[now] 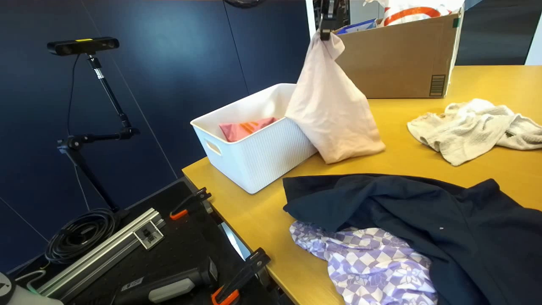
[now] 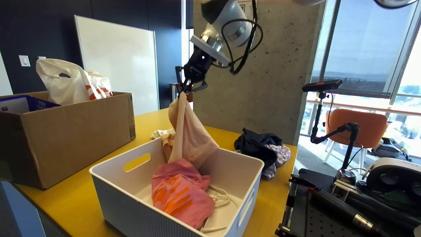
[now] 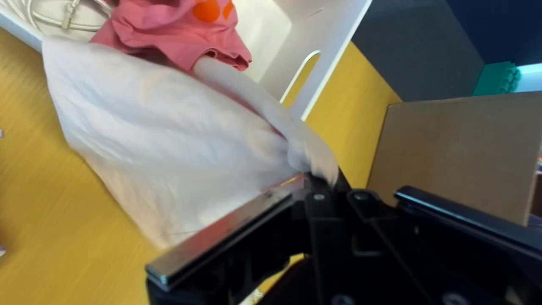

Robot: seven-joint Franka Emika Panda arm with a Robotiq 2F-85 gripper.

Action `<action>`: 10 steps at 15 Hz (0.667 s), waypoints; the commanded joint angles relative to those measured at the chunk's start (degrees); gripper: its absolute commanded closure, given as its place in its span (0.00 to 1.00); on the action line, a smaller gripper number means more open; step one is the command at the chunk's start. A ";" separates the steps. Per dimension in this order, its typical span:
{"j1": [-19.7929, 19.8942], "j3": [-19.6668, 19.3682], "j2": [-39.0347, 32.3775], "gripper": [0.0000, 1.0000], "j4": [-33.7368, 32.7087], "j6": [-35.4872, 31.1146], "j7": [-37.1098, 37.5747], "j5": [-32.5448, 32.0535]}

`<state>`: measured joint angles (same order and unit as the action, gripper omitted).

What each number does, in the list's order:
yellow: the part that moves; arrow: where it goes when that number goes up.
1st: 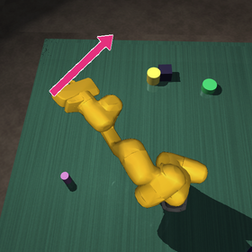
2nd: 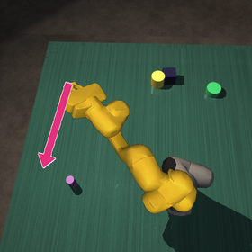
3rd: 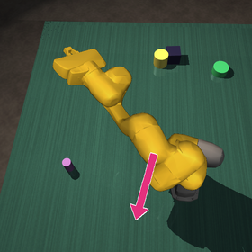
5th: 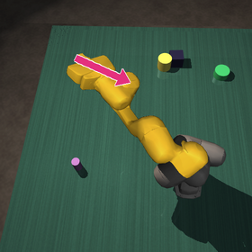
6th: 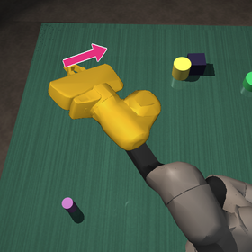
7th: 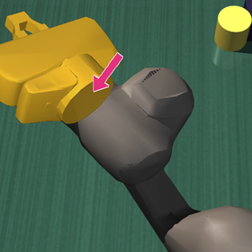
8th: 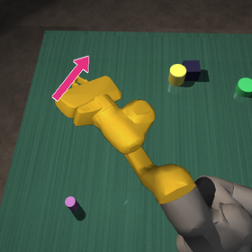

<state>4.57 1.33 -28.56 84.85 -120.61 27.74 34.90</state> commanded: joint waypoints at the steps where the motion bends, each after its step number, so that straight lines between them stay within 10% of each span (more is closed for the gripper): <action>1: -3.32 -0.37 10.80 0.99 6.13 -0.64 1.07 -2.03; 10: -11.26 4.72 35.58 0.99 25.78 -1.39 0.02 -7.23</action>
<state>-4.68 3.89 -1.49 101.75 -120.63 28.02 29.44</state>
